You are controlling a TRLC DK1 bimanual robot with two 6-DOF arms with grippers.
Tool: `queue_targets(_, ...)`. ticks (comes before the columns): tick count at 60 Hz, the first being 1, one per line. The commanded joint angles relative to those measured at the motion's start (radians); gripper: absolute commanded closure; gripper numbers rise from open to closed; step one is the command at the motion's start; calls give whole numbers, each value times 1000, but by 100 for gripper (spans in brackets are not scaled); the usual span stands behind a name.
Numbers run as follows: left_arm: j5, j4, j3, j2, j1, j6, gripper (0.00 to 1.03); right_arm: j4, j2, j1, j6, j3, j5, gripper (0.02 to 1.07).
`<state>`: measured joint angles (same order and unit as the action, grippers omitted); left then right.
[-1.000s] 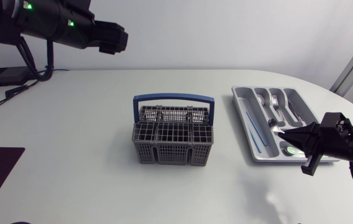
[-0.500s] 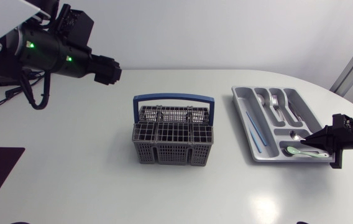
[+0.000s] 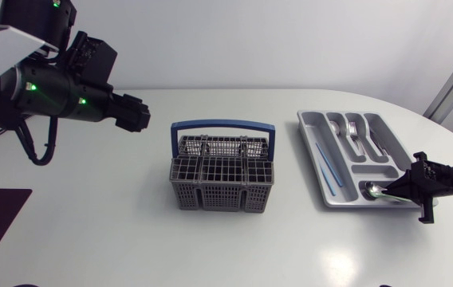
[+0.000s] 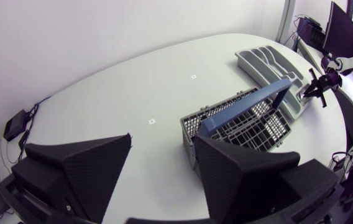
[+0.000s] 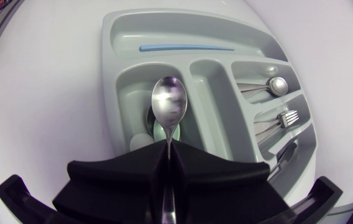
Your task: Unload the cutlery basket into the drawer organizer.
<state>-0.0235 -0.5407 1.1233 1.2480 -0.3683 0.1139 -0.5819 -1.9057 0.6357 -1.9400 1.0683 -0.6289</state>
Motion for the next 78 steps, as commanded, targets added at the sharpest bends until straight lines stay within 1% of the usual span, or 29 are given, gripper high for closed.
queue_targets(1, 7, 8, -31, -19, -15, 23, 14, 28, 14, -13, -31, -41, 11, 74)
queue_targets(3, 7, 8, -36, -19, -18, 26, 14, 36, 19, -16, -22, -42, 15, 65)
queue_targets(5, 7, 8, -40, -19, -23, 30, 14, 40, 25, -18, -14, -42, 15, 60)
queue_targets(13, 5, 8, -59, -19, -46, 56, 13, 31, 102, -14, 12, -47, 1, 44)
queue_targets(16, 7, 8, -68, -19, -49, 69, 13, 22, 154, -16, 39, -53, -25, 38)
queue_targets(24, 7, 19, -103, -15, -70, 105, 13, -55, 292, -47, 115, -73, -94, 30)
queue_targets(30, 7, 30, -138, -5, -87, 130, 12, -61, 418, -113, 237, -133, -137, 24)
queue_targets(35, 7, 41, -166, 7, -96, 147, 11, -58, 520, -195, 348, -195, -160, 24)
queue_targets(38, 7, 42, -175, 8, -96, 153, 11, -30, 574, -260, 435, -232, -161, 24)
queue_targets(47, 5, 59, -206, 19, -89, 173, 11, 159, 678, -465, 782, -311, -140, 24)
queue_targets(54, 5, 77, -240, 41, -77, 190, 11, 315, 671, -622, 987, -341, -43, 24)
queue_targets(62, 5, 113, -272, 93, -50, 208, 11, 422, 603, -743, 1104, -340, 51, 24)
queue_targets(67, 5, 136, -289, 123, -37, 213, 11, 452, 562, -783, 1145, -327, 83, 24)
queue_targets(73, 5, 143, -295, 157, -35, 227, 11, 456, 520, -821, 1167, -312, 112, 24)
queue_targets(78, 7, 165, -290, 179, -35, 230, 11, 493, 496, -846, 1191, -309, 136, 24)
